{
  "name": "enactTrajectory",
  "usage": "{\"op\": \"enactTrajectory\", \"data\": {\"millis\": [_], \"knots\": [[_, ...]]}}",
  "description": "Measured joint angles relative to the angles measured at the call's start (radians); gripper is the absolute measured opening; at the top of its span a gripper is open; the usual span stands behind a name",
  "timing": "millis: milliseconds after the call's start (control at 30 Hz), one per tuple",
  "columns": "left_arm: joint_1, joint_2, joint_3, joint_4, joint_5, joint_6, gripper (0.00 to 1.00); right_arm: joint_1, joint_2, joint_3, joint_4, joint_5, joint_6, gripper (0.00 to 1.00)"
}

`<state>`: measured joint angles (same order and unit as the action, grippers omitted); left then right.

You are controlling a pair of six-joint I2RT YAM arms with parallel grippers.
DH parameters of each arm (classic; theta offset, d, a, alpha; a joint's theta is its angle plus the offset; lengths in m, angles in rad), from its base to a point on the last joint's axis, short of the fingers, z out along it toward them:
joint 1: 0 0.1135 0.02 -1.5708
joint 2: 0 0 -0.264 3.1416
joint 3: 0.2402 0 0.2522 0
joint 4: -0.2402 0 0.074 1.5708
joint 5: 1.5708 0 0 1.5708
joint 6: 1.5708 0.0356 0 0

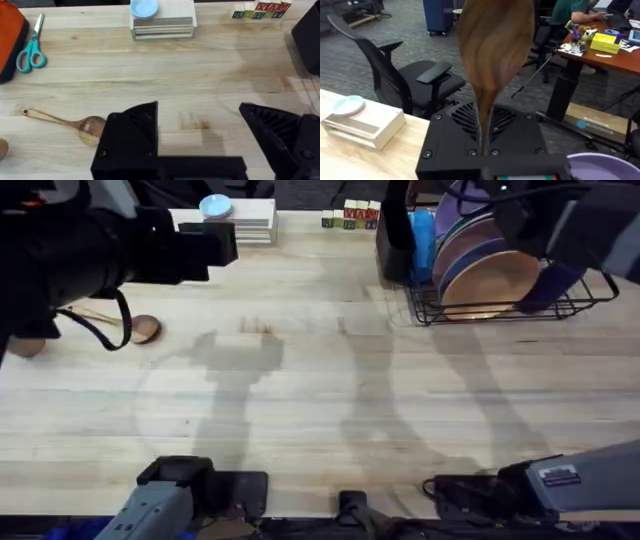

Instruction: Pick up the spoon on the table one by one and put them onto the rack

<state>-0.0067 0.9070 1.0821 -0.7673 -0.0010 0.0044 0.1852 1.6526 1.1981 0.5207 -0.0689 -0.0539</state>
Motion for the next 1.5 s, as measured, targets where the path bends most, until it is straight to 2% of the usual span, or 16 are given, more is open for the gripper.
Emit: {"op": "enactTrajectory", "data": {"millis": [367,700,967,1333,1500], "knots": [[0.000,0.000,0.000,0.000,0.000,0.000,0.993,0.001,0.120,0.003,0.017,0.000,0.010,0.032],[0.000,0.000,0.000,0.000,0.000,0.000,0.993,0.011,0.131,0.004,-0.193,0.000,0.011,0.032],[0.000,0.000,0.000,0.000,0.000,0.000,0.993,0.011,0.131,0.004,-0.267,0.000,0.016,0.052],[0.000,0.000,0.000,0.000,0.000,0.000,0.993,0.011,0.131,0.008,-0.244,0.000,0.022,0.275],[0.000,0.000,0.000,0.000,0.000,0.000,0.993,0.011,0.131,0.008,-0.226,0.000,0.021,0.294]]}}
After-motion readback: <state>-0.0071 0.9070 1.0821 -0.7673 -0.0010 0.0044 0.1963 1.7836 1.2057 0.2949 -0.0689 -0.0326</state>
